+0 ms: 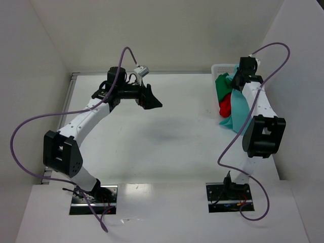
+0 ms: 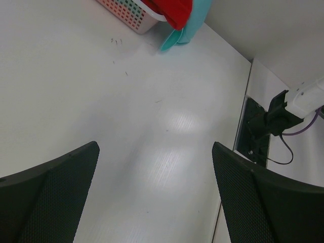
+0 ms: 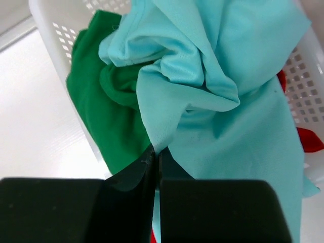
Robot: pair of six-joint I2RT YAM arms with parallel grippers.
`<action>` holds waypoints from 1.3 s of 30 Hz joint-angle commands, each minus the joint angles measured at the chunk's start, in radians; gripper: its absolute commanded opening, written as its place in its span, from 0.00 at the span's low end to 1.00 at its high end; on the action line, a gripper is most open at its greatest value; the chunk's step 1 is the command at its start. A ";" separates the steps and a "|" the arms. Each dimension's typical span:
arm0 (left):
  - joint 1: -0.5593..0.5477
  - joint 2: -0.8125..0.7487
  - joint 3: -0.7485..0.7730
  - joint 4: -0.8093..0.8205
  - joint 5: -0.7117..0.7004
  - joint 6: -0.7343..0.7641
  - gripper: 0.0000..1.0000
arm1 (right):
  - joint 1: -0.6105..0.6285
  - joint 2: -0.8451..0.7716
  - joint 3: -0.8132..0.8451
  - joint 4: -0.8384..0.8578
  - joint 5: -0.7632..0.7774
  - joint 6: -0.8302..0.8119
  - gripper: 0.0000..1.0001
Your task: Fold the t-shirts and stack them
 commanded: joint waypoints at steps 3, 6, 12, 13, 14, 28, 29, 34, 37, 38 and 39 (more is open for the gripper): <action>-0.002 -0.006 0.007 0.032 0.049 0.006 1.00 | 0.008 -0.123 0.155 -0.045 0.011 0.000 0.02; -0.002 0.018 0.016 0.032 0.117 0.018 1.00 | 0.008 -0.152 0.249 -0.085 -0.047 0.012 0.01; -0.034 0.065 0.091 0.067 0.231 0.003 1.00 | 0.035 -0.213 0.453 -0.135 -0.217 0.032 0.00; -0.043 0.065 0.105 0.078 0.231 0.003 1.00 | 0.052 -0.213 0.474 -0.145 -0.233 0.032 0.00; -0.054 0.065 0.114 0.090 0.231 0.003 1.00 | 0.075 -0.225 0.506 -0.145 -0.245 0.042 0.00; -0.209 0.132 0.300 0.208 0.116 -0.106 1.00 | 0.253 -0.319 0.508 0.028 -0.613 0.200 0.00; -0.235 0.141 0.314 0.208 0.098 -0.106 1.00 | 0.268 -0.319 0.499 0.038 -0.635 0.212 0.00; -0.288 0.150 0.283 0.276 -0.059 -0.127 1.00 | 0.340 -0.319 0.470 0.084 -0.656 0.232 0.00; -0.298 0.150 0.272 0.242 -0.103 -0.127 0.89 | 0.341 -0.337 0.446 0.084 -0.647 0.232 0.00; -0.298 0.150 0.251 0.225 -0.130 -0.127 0.76 | 0.341 -0.337 0.435 0.084 -0.647 0.232 0.00; -0.298 0.114 0.236 0.213 -0.167 -0.127 0.53 | 0.341 -0.347 0.426 0.084 -0.615 0.232 0.00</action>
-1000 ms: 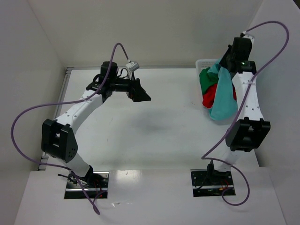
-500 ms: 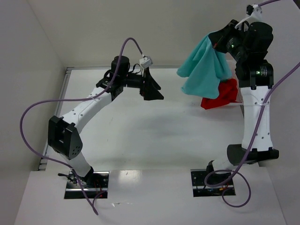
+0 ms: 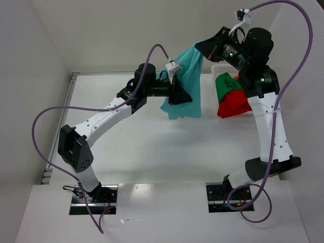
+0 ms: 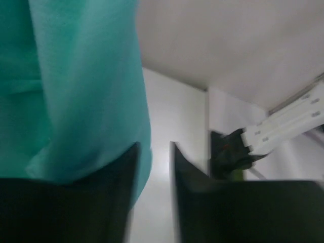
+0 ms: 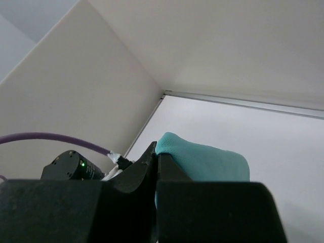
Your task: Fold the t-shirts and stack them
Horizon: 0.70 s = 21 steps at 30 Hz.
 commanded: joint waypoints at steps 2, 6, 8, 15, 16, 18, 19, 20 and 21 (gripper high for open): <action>0.006 -0.069 -0.076 0.003 -0.261 -0.005 0.00 | 0.003 -0.059 -0.037 0.085 0.038 -0.006 0.00; 0.015 -0.220 -0.190 -0.009 -0.420 0.019 0.00 | 0.003 -0.079 -0.086 0.100 0.062 -0.006 0.00; 0.015 -0.257 -0.204 -0.040 -0.483 0.030 0.00 | 0.003 -0.079 -0.109 0.114 0.062 -0.006 0.00; 0.049 -0.227 -0.199 0.012 -0.390 0.052 0.74 | 0.003 -0.088 -0.109 0.126 0.026 0.003 0.00; 0.049 -0.203 -0.199 0.038 -0.308 0.039 0.81 | 0.003 -0.088 -0.109 0.112 0.026 -0.006 0.00; 0.038 -0.139 -0.170 0.052 -0.252 0.029 0.87 | 0.003 -0.088 -0.109 0.112 0.026 -0.006 0.00; 0.023 -0.120 -0.161 0.064 -0.217 0.029 0.88 | 0.003 -0.097 -0.122 0.112 0.026 -0.006 0.00; 0.013 -0.107 -0.161 0.073 -0.207 0.029 0.88 | 0.003 -0.097 -0.136 0.112 0.026 -0.006 0.00; 0.013 -0.084 -0.161 0.082 -0.197 0.029 0.88 | 0.003 -0.097 -0.136 0.112 0.026 -0.006 0.00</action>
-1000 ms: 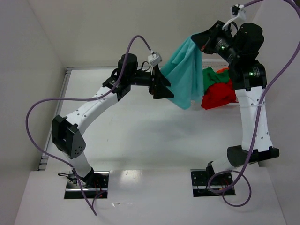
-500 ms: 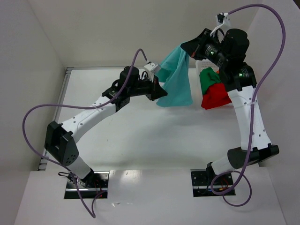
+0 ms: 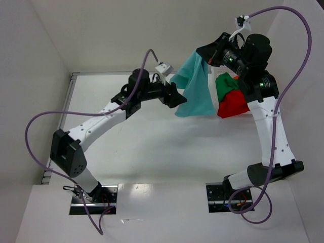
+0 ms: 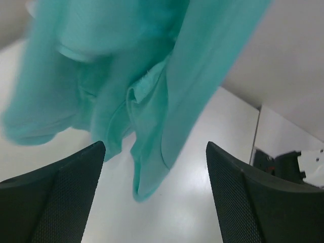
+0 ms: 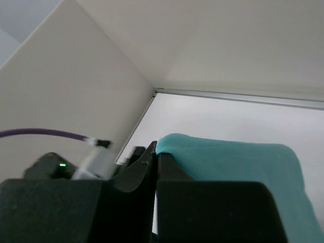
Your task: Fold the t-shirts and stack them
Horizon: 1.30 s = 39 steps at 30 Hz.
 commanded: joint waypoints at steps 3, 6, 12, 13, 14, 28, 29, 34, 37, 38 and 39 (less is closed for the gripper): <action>-0.031 0.090 0.008 0.089 0.126 -0.029 0.88 | 0.003 -0.042 -0.019 0.082 -0.017 -0.015 0.00; -0.031 0.124 0.017 0.100 0.159 -0.029 0.88 | 0.003 -0.033 -0.028 0.092 -0.039 -0.015 0.00; -0.031 0.133 0.057 0.021 0.071 -0.029 0.09 | 0.003 -0.023 -0.029 0.092 0.008 -0.015 0.00; -0.031 0.120 0.057 0.004 0.037 -0.018 0.02 | 0.003 -0.023 -0.028 0.092 0.025 -0.026 0.00; -0.031 0.080 0.057 -0.013 0.002 -0.018 0.00 | 0.003 -0.023 -0.028 0.083 0.067 -0.026 0.00; 0.212 -0.338 0.199 -0.246 -0.300 0.086 0.00 | 0.003 -0.051 -0.087 0.093 0.308 -0.064 0.00; 0.212 -0.348 0.217 -0.259 -0.348 0.112 0.00 | 0.003 -0.063 -0.087 0.093 0.320 -0.064 0.00; 0.233 -0.348 0.276 -0.335 -0.382 0.149 0.00 | 0.003 -0.082 -0.087 0.102 0.331 -0.064 0.00; 0.233 -0.374 0.267 -0.335 -0.403 0.149 0.00 | 0.003 -0.094 -0.078 0.102 0.322 -0.064 0.00; 0.233 -0.387 0.256 -0.335 -0.414 0.149 0.00 | 0.003 -0.105 -0.078 0.102 0.322 -0.064 0.00; 0.233 -0.387 0.256 -0.335 -0.423 0.149 0.00 | 0.003 -0.105 -0.078 0.102 0.322 -0.064 0.00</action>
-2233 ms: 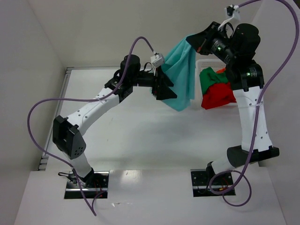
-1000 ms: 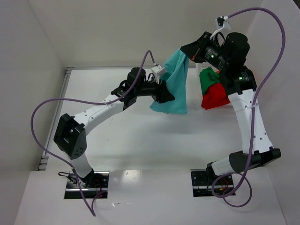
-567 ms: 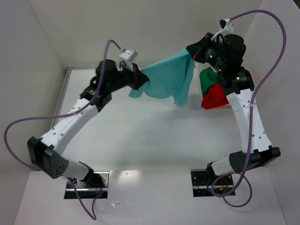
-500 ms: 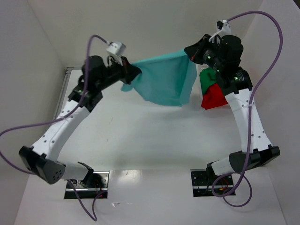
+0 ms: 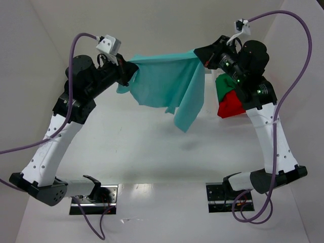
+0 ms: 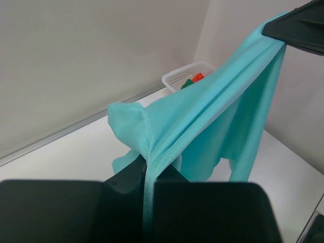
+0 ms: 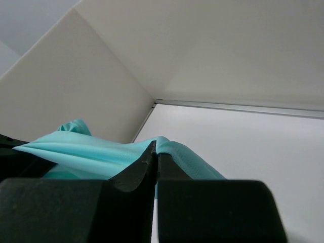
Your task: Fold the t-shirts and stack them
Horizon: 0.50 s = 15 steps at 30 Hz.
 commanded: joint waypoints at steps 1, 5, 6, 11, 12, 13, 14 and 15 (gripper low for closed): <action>0.050 -0.088 0.044 0.037 -0.170 0.033 0.00 | -0.059 -0.046 0.018 0.017 0.192 -0.061 0.00; 0.050 -0.128 0.034 0.014 -0.181 0.042 0.00 | -0.059 -0.101 -0.045 0.017 0.152 -0.049 0.00; 0.050 -0.139 0.011 0.005 -0.181 0.042 0.00 | -0.059 -0.112 -0.060 0.017 0.141 -0.049 0.00; 0.050 -0.247 -0.051 -0.019 -0.202 0.021 0.00 | -0.059 -0.199 -0.218 0.017 0.036 -0.020 0.00; 0.050 -0.264 -0.051 -0.035 -0.202 0.021 0.00 | -0.059 -0.211 -0.241 0.017 0.004 -0.020 0.00; 0.050 -0.280 -0.060 -0.047 -0.202 0.012 0.00 | -0.059 -0.227 -0.285 0.017 -0.033 -0.008 0.00; 0.050 -0.307 -0.060 -0.061 -0.202 0.012 0.00 | -0.050 -0.242 -0.310 0.017 -0.105 0.014 0.00; 0.050 -0.320 -0.060 -0.090 -0.202 0.012 0.00 | -0.041 -0.288 -0.339 0.055 -0.144 0.031 0.00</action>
